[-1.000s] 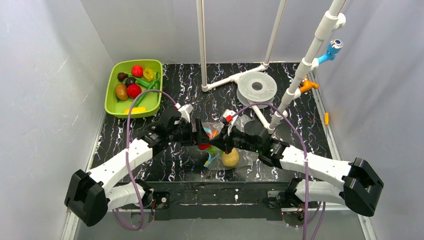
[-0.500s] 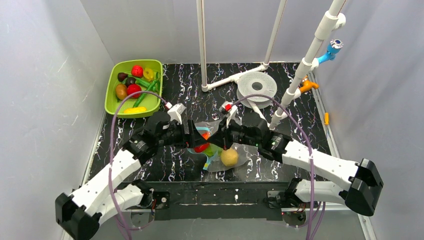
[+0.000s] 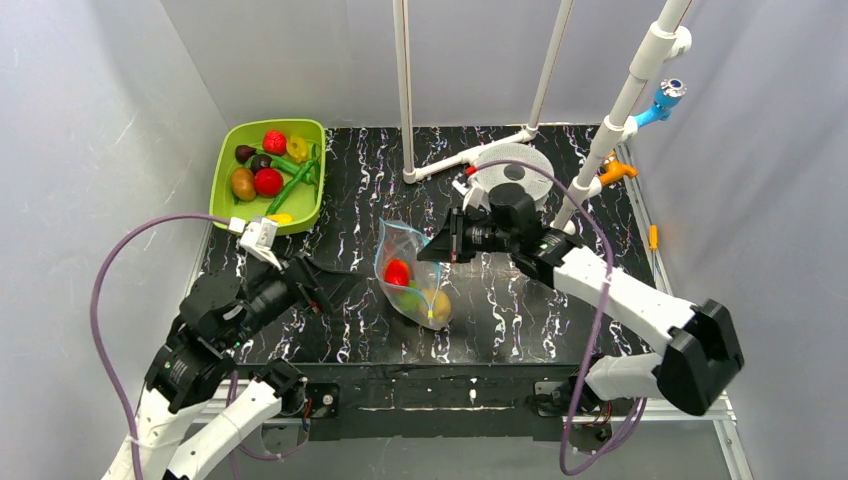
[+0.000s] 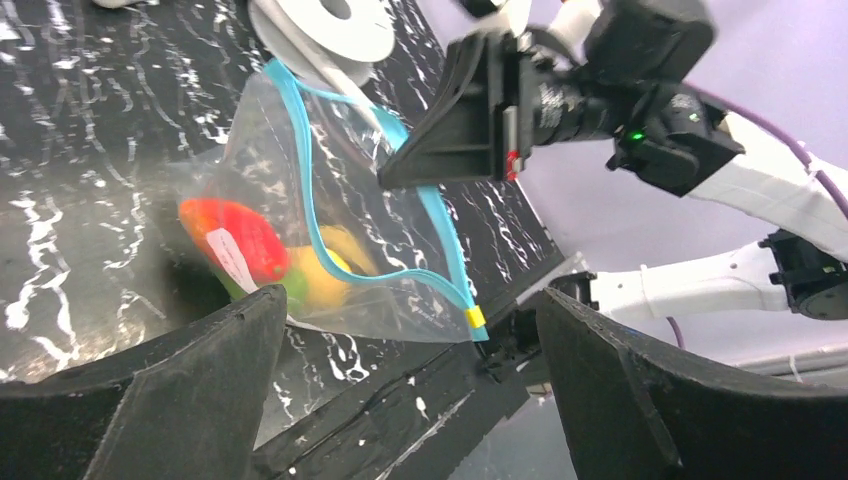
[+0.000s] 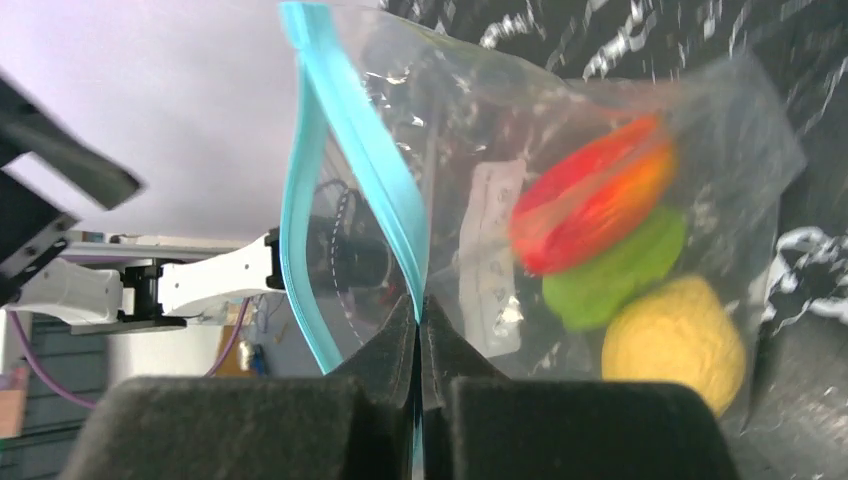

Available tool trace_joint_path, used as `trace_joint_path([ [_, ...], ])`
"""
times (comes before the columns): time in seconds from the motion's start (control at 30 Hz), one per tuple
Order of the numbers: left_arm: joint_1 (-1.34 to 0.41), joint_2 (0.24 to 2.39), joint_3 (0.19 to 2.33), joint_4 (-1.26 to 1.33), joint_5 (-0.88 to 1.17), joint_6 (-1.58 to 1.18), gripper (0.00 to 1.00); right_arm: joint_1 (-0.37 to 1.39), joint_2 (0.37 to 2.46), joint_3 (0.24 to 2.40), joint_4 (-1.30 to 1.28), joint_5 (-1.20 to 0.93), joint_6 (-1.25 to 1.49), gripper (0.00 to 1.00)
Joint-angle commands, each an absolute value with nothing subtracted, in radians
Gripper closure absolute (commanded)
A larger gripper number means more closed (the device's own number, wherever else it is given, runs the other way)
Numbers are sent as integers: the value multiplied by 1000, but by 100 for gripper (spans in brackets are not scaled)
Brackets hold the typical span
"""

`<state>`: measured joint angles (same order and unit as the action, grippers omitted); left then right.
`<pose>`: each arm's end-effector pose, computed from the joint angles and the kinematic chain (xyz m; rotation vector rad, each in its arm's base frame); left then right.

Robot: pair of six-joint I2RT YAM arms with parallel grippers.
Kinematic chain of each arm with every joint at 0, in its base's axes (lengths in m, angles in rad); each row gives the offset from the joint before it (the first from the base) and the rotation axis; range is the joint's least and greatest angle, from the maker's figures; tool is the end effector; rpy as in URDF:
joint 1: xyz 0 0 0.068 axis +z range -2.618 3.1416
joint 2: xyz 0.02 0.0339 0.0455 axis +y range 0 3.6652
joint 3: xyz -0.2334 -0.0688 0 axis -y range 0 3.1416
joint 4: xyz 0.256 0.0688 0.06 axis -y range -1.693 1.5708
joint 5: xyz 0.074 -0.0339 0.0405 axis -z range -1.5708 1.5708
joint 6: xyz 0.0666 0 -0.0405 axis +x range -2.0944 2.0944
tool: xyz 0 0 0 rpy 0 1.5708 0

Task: Place the food in the zip-top bag and seal the zipper
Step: Adjust the zipper food storage bag at the center of the board, then pick up the fake fruit from the bin.

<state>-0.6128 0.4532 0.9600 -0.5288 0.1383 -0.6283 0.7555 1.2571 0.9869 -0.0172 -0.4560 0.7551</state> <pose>0.1132 -0.0908 0.3893 0.1018 1.6969 -1.0603 0.2267 0.2538 0.2871 -0.3595 2.0709 1.4106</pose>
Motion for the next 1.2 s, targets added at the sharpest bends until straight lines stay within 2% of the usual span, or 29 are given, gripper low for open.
trace_joint_path([
  [0.0,-616,471,1015,-688,-32,-619,3,753,1278,966,15,-554,815,99],
  [0.2,-617,702,1154,-872,-176,-549,2,753,1241,1019,-132,-456,691,99],
  [0.47,-614,766,1147,-804,-378,-478,2,771,1199,1019,-126,-441,601,99],
  [0.57,-593,782,1128,-749,-393,-433,2,776,1191,1020,-121,-424,559,99],
  [0.67,-493,844,1135,-737,-337,-399,2,776,1185,1030,-132,-404,507,99],
  [0.83,-206,971,1126,-675,-126,-400,2,776,1182,1020,-119,-378,427,99],
  [0.93,-112,1060,1126,-606,-134,-412,2,776,1190,1018,-127,-362,397,99],
  [1.17,-10,1280,1083,-285,-149,-422,2,811,1172,937,-47,-265,359,99],
])
